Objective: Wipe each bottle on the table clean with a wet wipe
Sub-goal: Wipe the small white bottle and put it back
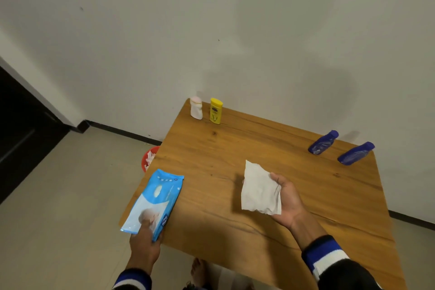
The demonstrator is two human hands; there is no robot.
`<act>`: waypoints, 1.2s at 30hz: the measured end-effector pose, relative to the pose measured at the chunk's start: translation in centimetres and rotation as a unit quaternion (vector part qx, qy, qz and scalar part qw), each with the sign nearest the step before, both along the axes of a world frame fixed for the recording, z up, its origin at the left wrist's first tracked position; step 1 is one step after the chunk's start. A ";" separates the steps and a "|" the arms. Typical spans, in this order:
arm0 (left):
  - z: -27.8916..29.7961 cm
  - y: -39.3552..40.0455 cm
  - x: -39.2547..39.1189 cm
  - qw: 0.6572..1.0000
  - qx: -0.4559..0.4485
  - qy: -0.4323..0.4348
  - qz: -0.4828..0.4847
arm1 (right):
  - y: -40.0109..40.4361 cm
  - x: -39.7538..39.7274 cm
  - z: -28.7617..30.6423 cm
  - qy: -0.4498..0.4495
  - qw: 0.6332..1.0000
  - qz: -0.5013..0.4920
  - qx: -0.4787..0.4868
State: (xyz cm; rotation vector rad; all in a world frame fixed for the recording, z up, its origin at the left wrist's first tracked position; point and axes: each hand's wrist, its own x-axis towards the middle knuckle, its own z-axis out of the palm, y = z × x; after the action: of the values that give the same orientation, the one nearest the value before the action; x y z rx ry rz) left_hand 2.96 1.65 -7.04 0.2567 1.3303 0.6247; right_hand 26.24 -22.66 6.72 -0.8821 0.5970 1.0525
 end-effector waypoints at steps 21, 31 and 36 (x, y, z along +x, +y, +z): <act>-1.4 2.1 2.0 0.937 0.102 0.284 -0.174 | 1.5 0.7 -0.9 -0.016 0.998 0.010 -0.056; 6.2 9.6 9.8 0.814 0.347 0.345 -0.313 | 2.0 3.2 -1.0 -0.009 0.999 0.001 -0.036; 10.8 15.7 19.6 0.711 0.445 0.197 -0.507 | 2.8 3.3 -0.5 0.008 0.999 -0.026 -0.043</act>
State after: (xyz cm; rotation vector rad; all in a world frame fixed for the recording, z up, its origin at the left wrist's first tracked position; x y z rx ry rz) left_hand 22.56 17.33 3.74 1.8733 0.9426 0.1844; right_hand 29.58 -19.86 6.24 -0.9288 0.6780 0.9936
